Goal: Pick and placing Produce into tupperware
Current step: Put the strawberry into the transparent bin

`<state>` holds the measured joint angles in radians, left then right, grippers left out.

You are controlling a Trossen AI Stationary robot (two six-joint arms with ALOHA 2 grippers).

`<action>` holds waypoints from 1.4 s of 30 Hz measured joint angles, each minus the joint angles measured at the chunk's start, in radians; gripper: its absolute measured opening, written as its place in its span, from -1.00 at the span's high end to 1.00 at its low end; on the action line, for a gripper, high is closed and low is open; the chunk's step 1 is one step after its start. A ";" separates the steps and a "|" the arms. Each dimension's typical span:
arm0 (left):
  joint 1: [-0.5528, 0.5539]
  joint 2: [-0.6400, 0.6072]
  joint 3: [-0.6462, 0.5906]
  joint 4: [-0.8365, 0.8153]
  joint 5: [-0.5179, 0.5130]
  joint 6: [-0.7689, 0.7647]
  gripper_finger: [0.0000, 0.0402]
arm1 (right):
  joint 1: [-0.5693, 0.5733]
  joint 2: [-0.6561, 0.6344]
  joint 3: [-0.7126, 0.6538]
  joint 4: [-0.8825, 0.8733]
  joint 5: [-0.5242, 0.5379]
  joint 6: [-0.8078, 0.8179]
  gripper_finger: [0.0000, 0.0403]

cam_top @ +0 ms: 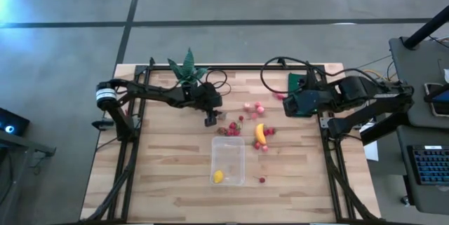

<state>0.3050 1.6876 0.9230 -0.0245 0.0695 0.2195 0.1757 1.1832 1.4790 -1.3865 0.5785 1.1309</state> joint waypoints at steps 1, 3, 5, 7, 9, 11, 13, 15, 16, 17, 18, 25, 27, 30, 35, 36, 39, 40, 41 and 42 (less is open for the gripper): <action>0.000 -0.002 0.000 0.001 -0.001 0.012 0.25 | 0.000 -0.005 -0.010 0.000 0.000 0.007 -0.35; 0.000 -0.010 0.000 -0.002 -0.003 0.023 0.25 | 0.000 -0.011 -0.028 0.000 0.000 0.023 -0.35; -0.002 -0.026 0.001 -0.002 -0.005 -0.006 0.25 | 0.000 -0.017 -0.040 0.000 0.000 0.038 -0.35; -0.004 -0.044 0.012 0.000 -0.011 -0.078 0.25 | 0.000 -0.022 -0.047 0.000 0.000 0.045 -0.35; -0.004 -0.056 0.024 0.004 -0.017 -0.124 0.25 | 0.000 -0.027 -0.050 0.001 0.000 0.048 -0.35; -0.004 -0.061 0.041 0.016 -0.023 -0.131 0.25 | 0.000 -0.031 -0.051 0.003 0.000 0.048 -0.35; -0.004 -0.065 0.051 0.033 -0.024 -0.131 0.25 | 0.000 -0.036 -0.051 0.008 0.000 0.047 -0.35; -0.004 -0.070 0.058 0.069 -0.024 -0.128 0.25 | 0.000 -0.038 -0.051 0.008 0.000 0.047 -0.35; -0.004 -0.072 0.061 0.073 -0.024 -0.129 0.24 | 0.000 -0.038 -0.051 0.007 0.000 0.047 -0.35; -0.004 -0.073 0.068 0.070 -0.023 -0.131 0.21 | 0.000 -0.038 -0.051 0.008 0.000 0.047 -0.35; -0.004 -0.073 0.074 0.071 -0.023 -0.133 0.18 | 0.000 -0.038 -0.050 0.008 0.000 0.047 -0.35; -0.004 -0.075 0.103 0.034 -0.022 -0.129 -0.19 | 0.000 -0.037 -0.049 0.009 0.000 0.047 -0.35; -0.005 -0.075 0.099 -0.026 -0.008 -0.078 -0.27 | 0.000 -0.037 -0.049 0.008 0.000 0.047 -0.35; -0.013 -0.073 0.079 -0.088 0.031 0.087 -0.30 | 0.000 -0.037 -0.049 0.008 0.000 0.047 -0.35; -0.018 -0.072 0.055 -0.096 0.044 0.277 -0.31 | 0.000 -0.037 -0.049 0.008 0.000 0.039 -0.35; -0.018 -0.072 0.052 -0.093 0.044 0.279 -0.31 | 0.000 -0.037 -0.049 0.008 0.000 0.039 -0.35; -0.017 -0.060 0.039 -0.087 0.046 0.280 -0.31 | 0.000 -0.037 -0.049 0.006 0.000 0.038 -0.35; -0.017 -0.049 0.037 -0.088 0.052 0.280 -0.31 | 0.000 -0.037 -0.049 0.006 0.000 0.034 -0.35; -0.019 -0.038 0.034 -0.092 0.053 0.281 -0.31 | 0.000 -0.037 -0.049 0.006 0.002 0.030 -0.35; -0.022 -0.023 0.034 -0.092 0.055 0.283 -0.31 | 0.000 -0.037 -0.049 0.006 0.003 0.027 -0.35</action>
<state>0.2829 1.6642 0.9565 -0.1161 0.1242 0.5030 0.1758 1.1458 1.4301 -1.3808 0.5814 1.1576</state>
